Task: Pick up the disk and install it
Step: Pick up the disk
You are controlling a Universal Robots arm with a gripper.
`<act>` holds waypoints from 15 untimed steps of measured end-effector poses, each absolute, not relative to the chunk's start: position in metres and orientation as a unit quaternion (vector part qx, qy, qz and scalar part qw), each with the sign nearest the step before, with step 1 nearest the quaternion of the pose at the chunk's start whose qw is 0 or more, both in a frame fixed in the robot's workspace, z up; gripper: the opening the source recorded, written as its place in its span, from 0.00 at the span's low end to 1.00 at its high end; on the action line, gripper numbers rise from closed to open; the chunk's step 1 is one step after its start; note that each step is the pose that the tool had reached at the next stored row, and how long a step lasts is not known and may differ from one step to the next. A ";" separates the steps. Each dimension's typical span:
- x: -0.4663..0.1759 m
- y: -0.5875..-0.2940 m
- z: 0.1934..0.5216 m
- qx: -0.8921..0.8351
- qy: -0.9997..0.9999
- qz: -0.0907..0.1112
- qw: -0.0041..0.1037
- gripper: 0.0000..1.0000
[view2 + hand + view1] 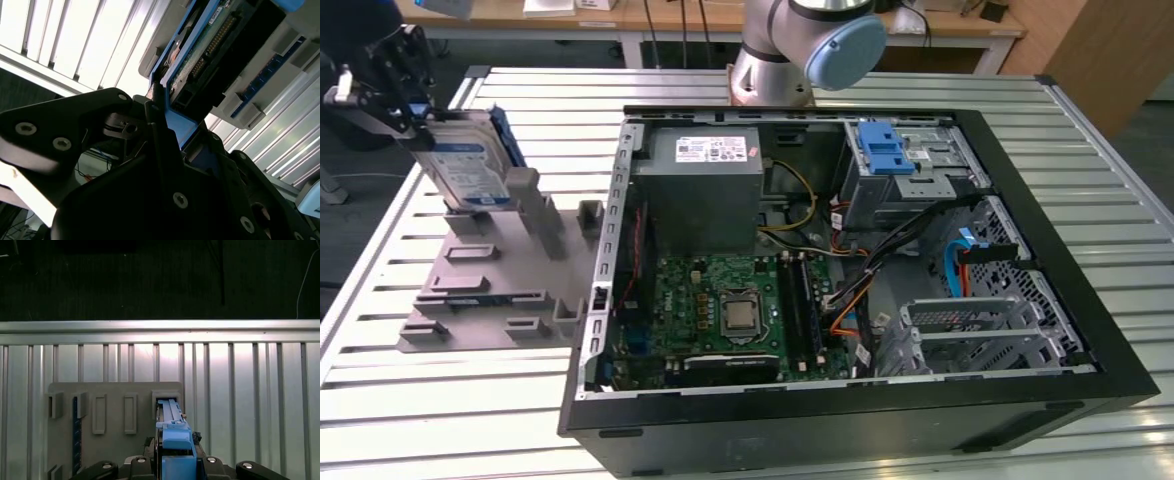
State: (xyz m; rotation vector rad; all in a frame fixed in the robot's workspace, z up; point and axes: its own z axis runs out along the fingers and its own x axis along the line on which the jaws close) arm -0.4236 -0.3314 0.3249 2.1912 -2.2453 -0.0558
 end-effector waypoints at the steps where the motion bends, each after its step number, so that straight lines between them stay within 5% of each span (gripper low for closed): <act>1: -0.424 -0.331 0.325 0.698 -0.716 -0.018 0.002 0.36; 15: -0.424 -0.331 0.332 0.698 -0.716 -0.018 0.002 0.36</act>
